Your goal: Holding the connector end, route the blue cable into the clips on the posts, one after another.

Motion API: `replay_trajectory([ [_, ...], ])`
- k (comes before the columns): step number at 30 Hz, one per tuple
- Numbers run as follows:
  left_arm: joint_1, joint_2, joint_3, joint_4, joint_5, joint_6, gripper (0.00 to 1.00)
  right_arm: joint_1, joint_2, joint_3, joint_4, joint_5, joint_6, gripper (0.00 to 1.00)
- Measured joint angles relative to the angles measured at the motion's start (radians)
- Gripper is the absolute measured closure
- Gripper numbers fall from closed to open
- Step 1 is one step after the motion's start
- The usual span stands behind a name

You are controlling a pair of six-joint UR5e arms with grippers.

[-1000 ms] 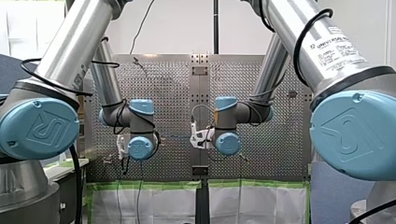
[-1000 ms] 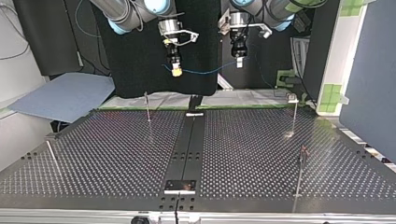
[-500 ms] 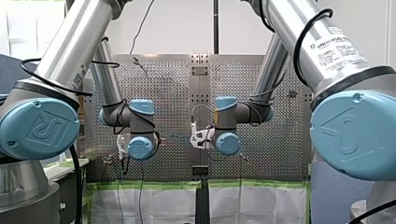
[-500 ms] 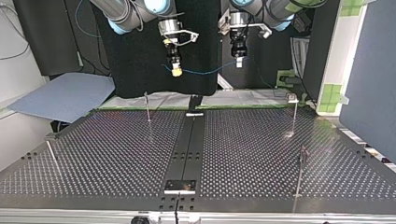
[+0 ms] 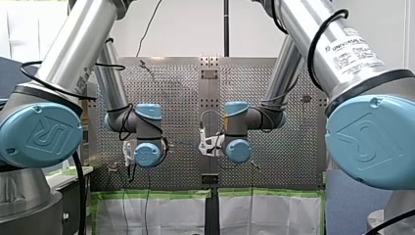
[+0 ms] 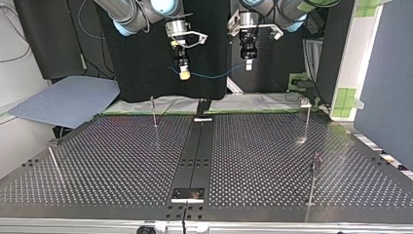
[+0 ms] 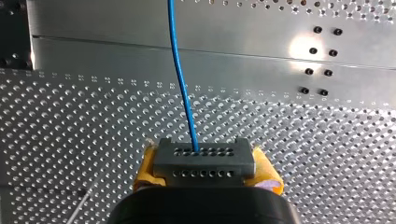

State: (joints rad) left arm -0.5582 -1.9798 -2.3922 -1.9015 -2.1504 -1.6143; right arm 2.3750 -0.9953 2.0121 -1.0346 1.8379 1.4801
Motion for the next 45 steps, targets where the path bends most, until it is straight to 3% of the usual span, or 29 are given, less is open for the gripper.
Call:
replay_trajectory([
  [4, -0.009, 0.029, 0.0, -0.029, 0.0, 0.009, 0.99, 0.032, 0.031, -0.032, 0.032, 0.032, 0.014, 1.0],
  [13, -0.011, 0.106, 0.0, -0.111, 0.001, 0.011, 0.99, 0.105, 0.049, -0.077, 0.113, 0.113, 0.017, 1.0],
  [22, -0.011, 0.118, 0.0, -0.172, 0.001, 0.011, 0.99, 0.115, 0.05, -0.078, 0.2, 0.197, 0.017, 1.0],
  [25, -0.008, 0.116, -0.001, -0.178, 0.004, 0.008, 0.99, 0.113, 0.047, -0.076, 0.221, 0.209, 0.02, 1.0],
  [32, 0.019, 0.121, -0.002, -0.186, 0.054, -0.042, 0.99, 0.082, 0.004, -0.034, 0.204, 0.198, 0.063, 1.0],
  [41, 0.051, 0.148, -0.002, -0.13, 0.129, -0.115, 0.99, 0.063, -0.071, -0.031, 0.224, 0.129, 0.136, 1.0],
  [45, 0.067, 0.182, -0.002, -0.151, 0.16, -0.126, 0.99, 0.061, -0.108, -0.061, 0.255, 0.092, 0.151, 1.0],
])
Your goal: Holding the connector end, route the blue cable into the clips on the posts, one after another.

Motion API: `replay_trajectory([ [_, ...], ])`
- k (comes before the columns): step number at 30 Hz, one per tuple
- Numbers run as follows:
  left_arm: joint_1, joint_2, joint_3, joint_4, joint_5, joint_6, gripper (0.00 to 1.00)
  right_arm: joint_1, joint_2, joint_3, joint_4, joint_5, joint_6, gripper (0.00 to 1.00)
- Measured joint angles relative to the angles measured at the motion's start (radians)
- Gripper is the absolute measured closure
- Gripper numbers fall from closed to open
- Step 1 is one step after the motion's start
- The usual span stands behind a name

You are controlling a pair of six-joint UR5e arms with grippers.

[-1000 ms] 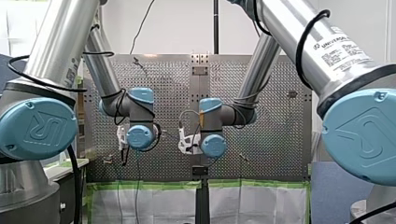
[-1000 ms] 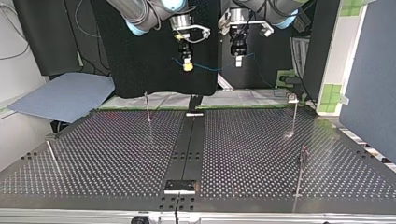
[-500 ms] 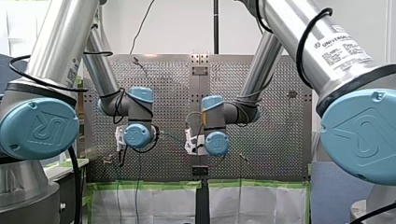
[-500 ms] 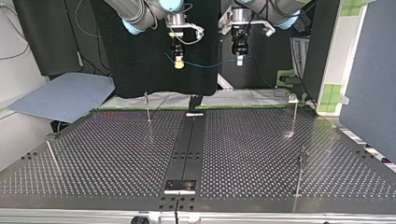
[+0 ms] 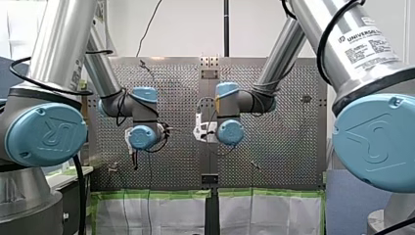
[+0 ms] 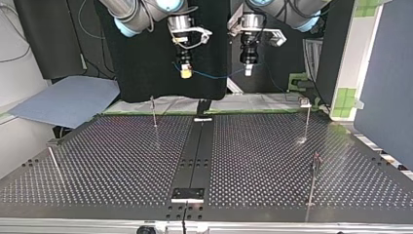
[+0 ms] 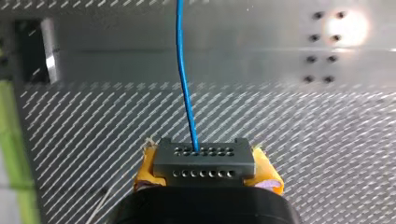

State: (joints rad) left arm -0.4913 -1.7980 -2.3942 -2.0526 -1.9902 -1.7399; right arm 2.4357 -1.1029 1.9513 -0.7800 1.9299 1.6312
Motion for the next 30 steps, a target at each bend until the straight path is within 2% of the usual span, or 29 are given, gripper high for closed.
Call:
replay_trajectory([
  [11, 0.072, 0.094, 0.0, -0.091, 0.086, -0.029, 0.99, -0.002, -0.102, -0.058, 0.032, -0.11, 0.008, 1.0],
  [20, 0.154, 0.171, 0.015, -0.174, 0.164, -0.047, 0.99, -0.009, -0.109, -0.11, 0.06, -0.179, 0.02, 1.0],
  [25, 0.196, 0.187, 0.048, -0.219, 0.175, -0.052, 0.99, -0.013, -0.109, -0.132, 0.078, -0.212, 0.022, 1.0],
  [30, 0.217, 0.199, 0.07, -0.264, 0.176, -0.061, 0.99, -0.015, -0.107, -0.157, 0.097, -0.237, 0.026, 1.0],
])
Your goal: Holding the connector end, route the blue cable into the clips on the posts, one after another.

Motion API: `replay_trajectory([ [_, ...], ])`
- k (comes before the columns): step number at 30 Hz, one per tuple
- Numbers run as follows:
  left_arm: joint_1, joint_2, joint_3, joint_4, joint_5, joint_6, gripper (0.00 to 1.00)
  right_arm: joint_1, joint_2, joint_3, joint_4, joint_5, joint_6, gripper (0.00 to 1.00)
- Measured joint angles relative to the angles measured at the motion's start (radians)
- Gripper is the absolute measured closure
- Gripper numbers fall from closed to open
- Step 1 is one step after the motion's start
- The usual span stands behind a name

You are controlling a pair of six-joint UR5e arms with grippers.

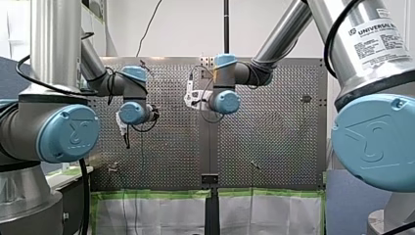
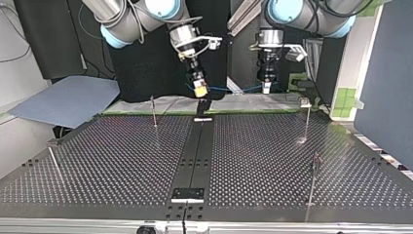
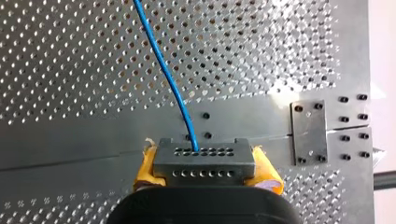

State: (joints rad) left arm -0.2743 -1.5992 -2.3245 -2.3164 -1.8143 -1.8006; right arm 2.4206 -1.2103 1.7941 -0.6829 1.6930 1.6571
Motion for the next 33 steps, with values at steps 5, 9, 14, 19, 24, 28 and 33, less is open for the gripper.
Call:
replay_trajectory([
  [5, 0.017, 0.041, 0.041, -0.047, 0.007, -0.039, 0.99, -0.001, 0.001, -0.041, 0.03, -0.016, 0.009, 1.0],
  [9, 0.025, 0.068, 0.068, -0.081, 0.008, -0.059, 0.99, -0.001, 0.002, -0.077, 0.053, -0.023, 0.01, 1.0],
  [14, 0.037, 0.087, 0.103, -0.13, -0.001, -0.066, 0.99, -0.001, 0.002, -0.118, 0.085, -0.036, 0.01, 1.0],
  [19, 0.055, 0.125, 0.122, -0.175, -0.016, -0.09, 0.99, -0.002, 0.002, -0.167, 0.12, -0.05, 0.015, 1.0],
  [24, 0.076, 0.149, 0.13, -0.224, -0.021, -0.113, 0.99, -0.007, 0.004, -0.195, 0.128, -0.053, 0.028, 1.0],
  [28, 0.089, 0.152, 0.131, -0.259, -0.019, -0.12, 0.99, -0.012, 0.006, -0.205, 0.13, -0.055, 0.033, 1.0],
  [33, 0.121, 0.154, 0.132, -0.282, 0.003, -0.128, 0.99, -0.017, 0.022, -0.222, 0.136, -0.067, 0.032, 1.0],
])
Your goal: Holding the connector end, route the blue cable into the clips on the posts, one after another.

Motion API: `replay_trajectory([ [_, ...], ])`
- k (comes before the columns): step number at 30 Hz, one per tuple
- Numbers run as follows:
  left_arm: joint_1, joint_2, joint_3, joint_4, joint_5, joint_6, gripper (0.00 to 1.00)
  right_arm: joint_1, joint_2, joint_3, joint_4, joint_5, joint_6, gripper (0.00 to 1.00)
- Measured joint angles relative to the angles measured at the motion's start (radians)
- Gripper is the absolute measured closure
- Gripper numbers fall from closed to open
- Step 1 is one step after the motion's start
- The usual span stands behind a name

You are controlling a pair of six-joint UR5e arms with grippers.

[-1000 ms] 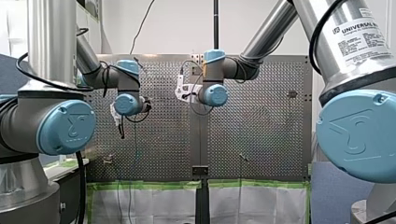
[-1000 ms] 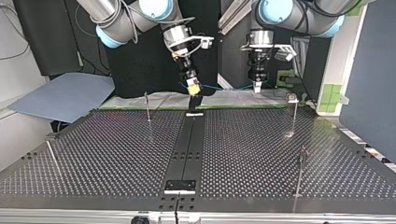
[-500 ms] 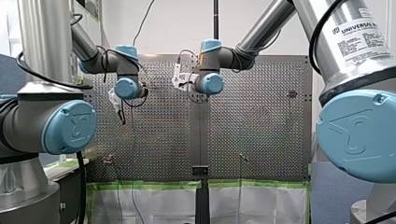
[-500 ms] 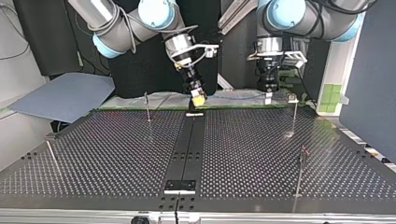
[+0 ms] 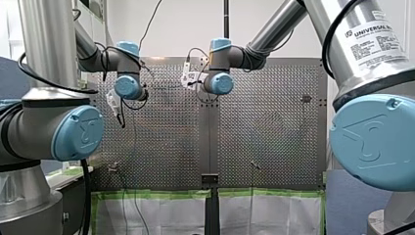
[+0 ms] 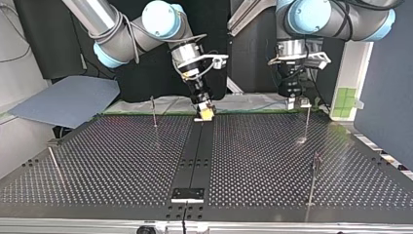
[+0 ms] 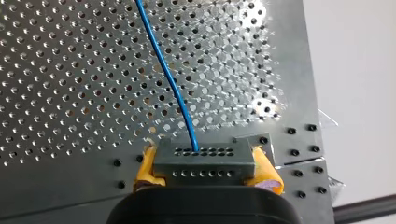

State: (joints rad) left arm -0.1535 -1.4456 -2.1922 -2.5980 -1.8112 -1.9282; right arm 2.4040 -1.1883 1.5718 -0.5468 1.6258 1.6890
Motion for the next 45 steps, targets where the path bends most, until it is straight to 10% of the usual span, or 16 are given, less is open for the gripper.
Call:
replay_trajectory([
  [14, 0.115, 0.039, 0.068, -0.054, 0.106, -0.018, 0.99, 0.022, 0.054, -0.11, 0.058, -0.02, -0.026, 1.0],
  [45, 0.178, 0.077, 0.231, -0.17, 0.145, -0.041, 0.99, 0.052, 0.046, -0.284, 0.178, -0.02, -0.029, 1.0],
])
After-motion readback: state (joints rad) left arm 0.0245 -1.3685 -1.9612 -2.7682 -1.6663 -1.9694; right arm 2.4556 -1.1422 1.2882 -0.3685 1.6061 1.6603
